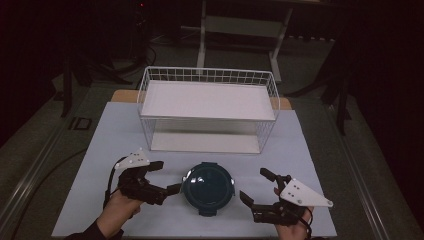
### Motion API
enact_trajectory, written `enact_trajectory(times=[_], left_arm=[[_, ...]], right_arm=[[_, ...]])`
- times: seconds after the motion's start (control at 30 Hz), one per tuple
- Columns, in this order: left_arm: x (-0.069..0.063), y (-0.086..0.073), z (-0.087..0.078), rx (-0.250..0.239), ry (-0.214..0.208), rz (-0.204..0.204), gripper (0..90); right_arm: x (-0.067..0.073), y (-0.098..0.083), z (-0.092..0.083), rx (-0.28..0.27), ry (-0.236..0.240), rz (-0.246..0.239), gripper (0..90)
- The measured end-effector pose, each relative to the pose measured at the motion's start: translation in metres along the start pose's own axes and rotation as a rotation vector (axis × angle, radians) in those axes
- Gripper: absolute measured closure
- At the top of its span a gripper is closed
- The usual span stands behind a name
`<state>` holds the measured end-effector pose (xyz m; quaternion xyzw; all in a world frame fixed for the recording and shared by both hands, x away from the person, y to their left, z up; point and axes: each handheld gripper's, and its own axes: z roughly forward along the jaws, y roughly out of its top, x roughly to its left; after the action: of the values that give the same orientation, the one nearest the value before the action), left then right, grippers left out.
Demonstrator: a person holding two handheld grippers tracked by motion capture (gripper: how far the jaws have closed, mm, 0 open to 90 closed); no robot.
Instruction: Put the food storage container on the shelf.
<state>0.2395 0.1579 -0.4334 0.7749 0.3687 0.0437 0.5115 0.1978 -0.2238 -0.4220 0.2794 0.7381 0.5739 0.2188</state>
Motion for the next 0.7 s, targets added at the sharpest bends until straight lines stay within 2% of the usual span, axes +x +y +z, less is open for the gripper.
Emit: enact_trajectory(times=[0.07,0.13,0.17,0.2,0.23,0.3,0.37,0.47,0.57,0.63,0.7], left_arm=[[0.005,-0.002,0.005,0.017,-0.003,-0.032,0.3],[0.013,-0.005,0.011,0.032,-0.024,-0.094,0.3],[0.013,-0.005,0.011,0.032,-0.024,-0.094,0.3],[0.022,-0.01,0.017,0.056,-0.029,-0.156,0.3],[0.025,-0.012,0.02,0.071,-0.036,-0.179,0.4],[0.029,-0.016,0.024,0.093,-0.034,-0.221,1.6],[0.034,-0.02,0.03,0.114,-0.043,-0.283,4.2],[0.039,-0.024,0.037,0.139,-0.079,-0.338,4.5],[0.046,-0.026,0.046,0.159,-0.11,-0.417,4.8],[0.051,-0.028,0.052,0.175,-0.128,-0.468,6.9],[0.054,-0.03,0.056,0.187,-0.122,-0.501,12.8]], right_arm=[[0.001,0.0,0.0,0.007,0.003,0.002,10.8],[0.001,-0.001,0.001,0.017,0.012,0.012,10.8],[0.001,-0.001,0.001,0.017,0.012,0.012,10.8],[0.002,-0.001,0.001,0.017,0.01,0.016,10.4],[0.003,-0.001,0.004,0.022,-0.02,0.02,10.4],[0.004,-0.002,0.005,0.031,-0.021,0.02,10.4],[0.004,-0.003,0.006,0.041,-0.01,0.03,10.4],[0.003,-0.003,0.007,0.055,-0.006,0.039,10.8],[0.002,-0.004,0.007,0.062,-0.003,0.049,12.8],[0.002,-0.004,0.006,0.065,-0.003,0.049,12.9],[0.002,-0.005,0.006,0.067,-0.003,0.051,13.3]])
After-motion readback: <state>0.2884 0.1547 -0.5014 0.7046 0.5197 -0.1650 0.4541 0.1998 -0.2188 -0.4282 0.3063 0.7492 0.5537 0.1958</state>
